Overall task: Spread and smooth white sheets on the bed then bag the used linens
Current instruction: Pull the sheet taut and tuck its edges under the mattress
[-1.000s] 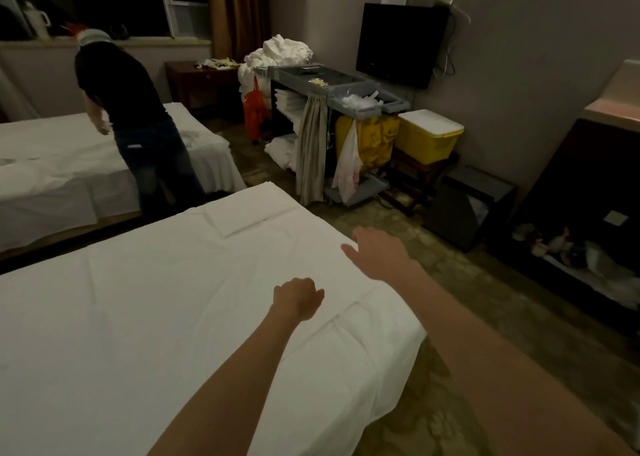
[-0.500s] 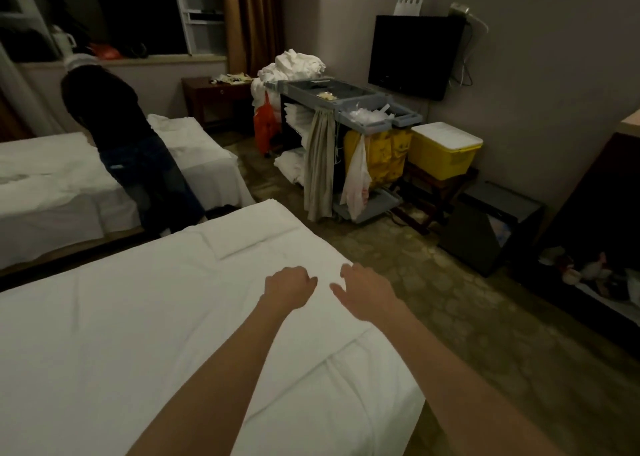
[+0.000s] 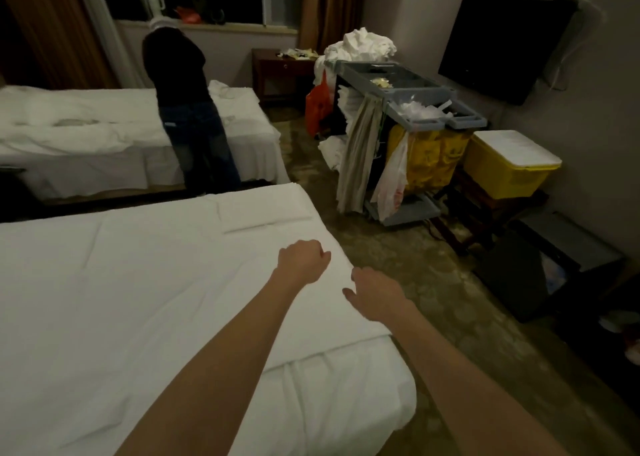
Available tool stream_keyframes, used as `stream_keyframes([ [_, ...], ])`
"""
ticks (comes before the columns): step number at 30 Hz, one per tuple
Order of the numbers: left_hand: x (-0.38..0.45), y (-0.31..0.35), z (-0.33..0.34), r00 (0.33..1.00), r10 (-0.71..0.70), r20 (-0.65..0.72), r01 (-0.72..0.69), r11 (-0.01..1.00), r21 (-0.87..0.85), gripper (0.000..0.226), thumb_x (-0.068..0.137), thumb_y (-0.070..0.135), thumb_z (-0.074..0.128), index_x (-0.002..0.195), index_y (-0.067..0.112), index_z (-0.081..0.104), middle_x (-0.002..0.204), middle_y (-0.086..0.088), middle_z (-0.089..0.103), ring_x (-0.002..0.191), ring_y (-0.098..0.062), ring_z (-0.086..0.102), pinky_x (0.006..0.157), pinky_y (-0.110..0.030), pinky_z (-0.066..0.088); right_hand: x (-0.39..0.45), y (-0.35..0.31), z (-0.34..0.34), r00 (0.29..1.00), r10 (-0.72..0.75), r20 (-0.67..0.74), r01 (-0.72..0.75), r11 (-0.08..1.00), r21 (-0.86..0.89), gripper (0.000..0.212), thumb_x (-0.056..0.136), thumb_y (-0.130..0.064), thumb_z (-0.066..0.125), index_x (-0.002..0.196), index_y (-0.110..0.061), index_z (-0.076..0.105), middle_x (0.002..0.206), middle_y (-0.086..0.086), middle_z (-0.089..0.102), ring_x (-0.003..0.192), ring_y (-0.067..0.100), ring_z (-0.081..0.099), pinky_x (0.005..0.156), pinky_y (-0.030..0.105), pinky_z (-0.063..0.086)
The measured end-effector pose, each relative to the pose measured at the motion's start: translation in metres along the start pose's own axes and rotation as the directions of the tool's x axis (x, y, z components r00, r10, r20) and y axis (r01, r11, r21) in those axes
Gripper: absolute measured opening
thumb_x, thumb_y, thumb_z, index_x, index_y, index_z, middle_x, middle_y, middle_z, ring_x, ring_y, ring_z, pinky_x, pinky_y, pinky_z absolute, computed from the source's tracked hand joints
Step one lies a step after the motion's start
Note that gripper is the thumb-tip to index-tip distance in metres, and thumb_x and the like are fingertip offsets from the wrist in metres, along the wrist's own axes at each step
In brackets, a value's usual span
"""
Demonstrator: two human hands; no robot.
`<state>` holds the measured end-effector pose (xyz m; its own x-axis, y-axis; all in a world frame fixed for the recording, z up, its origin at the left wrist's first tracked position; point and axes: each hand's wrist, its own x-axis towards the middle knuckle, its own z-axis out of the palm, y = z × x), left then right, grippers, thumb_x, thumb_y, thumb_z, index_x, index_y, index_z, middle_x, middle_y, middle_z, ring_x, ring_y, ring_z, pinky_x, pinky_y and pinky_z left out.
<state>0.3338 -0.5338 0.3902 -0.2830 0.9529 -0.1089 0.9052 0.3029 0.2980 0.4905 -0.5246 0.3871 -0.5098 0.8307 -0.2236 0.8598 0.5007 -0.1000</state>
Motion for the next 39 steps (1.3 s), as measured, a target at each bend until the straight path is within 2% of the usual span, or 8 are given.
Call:
stream_keyframes([
  [4, 0.018, 0.011, 0.028, 0.992, -0.053, 0.113, 0.042, 0.995, 0.095, 0.042, 0.103, 0.041, 0.035, 0.122, 0.011, 0.058, 0.120, -0.009, 0.063, 0.106, -0.027, 0.060, 0.090, -0.035, 0.043, 0.045, 0.014, -0.037, 0.998, -0.040, -0.054, 0.039, 0.999, -0.025, 0.042, 0.102, -0.043, 0.036, 0.129, -0.013, 0.045, 0.124, 0.006, 0.054, 0.108, 0.022, 0.056, 0.094, 0.036, 0.048],
  [9, 0.062, 0.009, 0.057, 0.975, -0.094, 0.203, 0.083, 0.994, 0.064, 0.042, 0.102, 0.039, 0.035, 0.120, 0.008, 0.058, 0.122, -0.011, 0.063, 0.109, -0.031, 0.059, 0.094, -0.039, 0.043, 0.097, 0.026, -0.080, 0.973, -0.111, -0.200, 0.114, 0.993, 0.001, 0.037, 0.102, -0.043, 0.037, 0.122, -0.014, 0.047, 0.113, 0.003, 0.056, 0.095, 0.017, 0.056, 0.087, 0.035, 0.050],
  [14, 0.099, 0.016, 0.058, 0.960, -0.141, 0.241, 0.128, 0.989, 0.067, 0.044, 0.102, 0.040, 0.034, 0.122, 0.009, 0.058, 0.121, -0.010, 0.064, 0.109, -0.029, 0.059, 0.094, -0.038, 0.043, 0.136, 0.042, -0.081, 0.971, -0.133, -0.198, 0.138, 0.990, 0.012, 0.039, 0.101, -0.044, 0.035, 0.123, -0.013, 0.046, 0.115, 0.004, 0.056, 0.098, 0.019, 0.056, 0.089, 0.036, 0.050],
  [21, 0.161, 0.026, 0.023, 0.974, -0.221, 0.046, 0.222, 0.975, -0.004, 0.044, 0.103, 0.040, 0.036, 0.118, 0.008, 0.061, 0.117, -0.010, 0.064, 0.105, -0.028, 0.059, 0.083, -0.032, 0.042, 0.192, 0.095, -0.022, 0.983, -0.185, 0.013, 0.186, 0.982, -0.016, 0.050, 0.102, -0.047, 0.030, 0.139, -0.013, 0.038, 0.138, 0.007, 0.048, 0.122, 0.026, 0.051, 0.101, 0.040, 0.044],
  [24, 0.188, 0.041, 0.010, 0.956, -0.289, -0.051, 0.284, 0.956, -0.075, 0.044, 0.103, 0.040, 0.037, 0.115, 0.007, 0.062, 0.115, -0.010, 0.065, 0.102, -0.026, 0.060, 0.078, -0.030, 0.040, 0.214, 0.122, 0.004, 0.964, -0.243, 0.110, 0.252, 0.965, -0.070, 0.050, 0.102, -0.047, 0.031, 0.136, -0.013, 0.040, 0.133, 0.008, 0.052, 0.117, 0.025, 0.055, 0.099, 0.038, 0.047],
  [28, 0.209, 0.073, -0.007, 0.898, -0.409, -0.164, 0.393, 0.911, -0.122, 0.041, 0.103, 0.040, 0.037, 0.117, 0.010, 0.061, 0.113, -0.007, 0.065, 0.102, -0.024, 0.060, 0.083, -0.032, 0.040, 0.241, 0.152, 0.019, 0.895, -0.342, 0.288, 0.391, 0.911, -0.134, 0.054, 0.102, -0.048, 0.028, 0.141, -0.012, 0.035, 0.140, 0.009, 0.048, 0.123, 0.027, 0.052, 0.102, 0.040, 0.045],
  [31, 0.205, 0.089, -0.010, 0.837, -0.508, -0.203, 0.486, 0.861, -0.148, 0.042, 0.103, 0.040, 0.036, 0.118, 0.010, 0.060, 0.115, -0.009, 0.064, 0.104, -0.025, 0.060, 0.084, -0.032, 0.041, 0.260, 0.161, 0.013, 0.836, -0.438, 0.330, 0.510, 0.842, -0.177, 0.054, 0.102, -0.048, 0.026, 0.141, -0.013, 0.036, 0.140, 0.008, 0.048, 0.123, 0.027, 0.051, 0.103, 0.041, 0.043],
  [39, 0.144, 0.091, 0.034, 0.651, -0.749, -0.123, 0.739, 0.662, -0.128, 0.043, 0.102, 0.042, 0.034, 0.119, 0.013, 0.061, 0.118, -0.008, 0.065, 0.109, -0.027, 0.059, 0.093, -0.037, 0.041, 0.263, 0.118, -0.025, 0.678, -0.702, 0.217, 0.734, 0.656, -0.175, 0.047, 0.101, -0.047, 0.032, 0.132, -0.013, 0.042, 0.130, 0.007, 0.052, 0.118, 0.025, 0.052, 0.097, 0.038, 0.041],
])
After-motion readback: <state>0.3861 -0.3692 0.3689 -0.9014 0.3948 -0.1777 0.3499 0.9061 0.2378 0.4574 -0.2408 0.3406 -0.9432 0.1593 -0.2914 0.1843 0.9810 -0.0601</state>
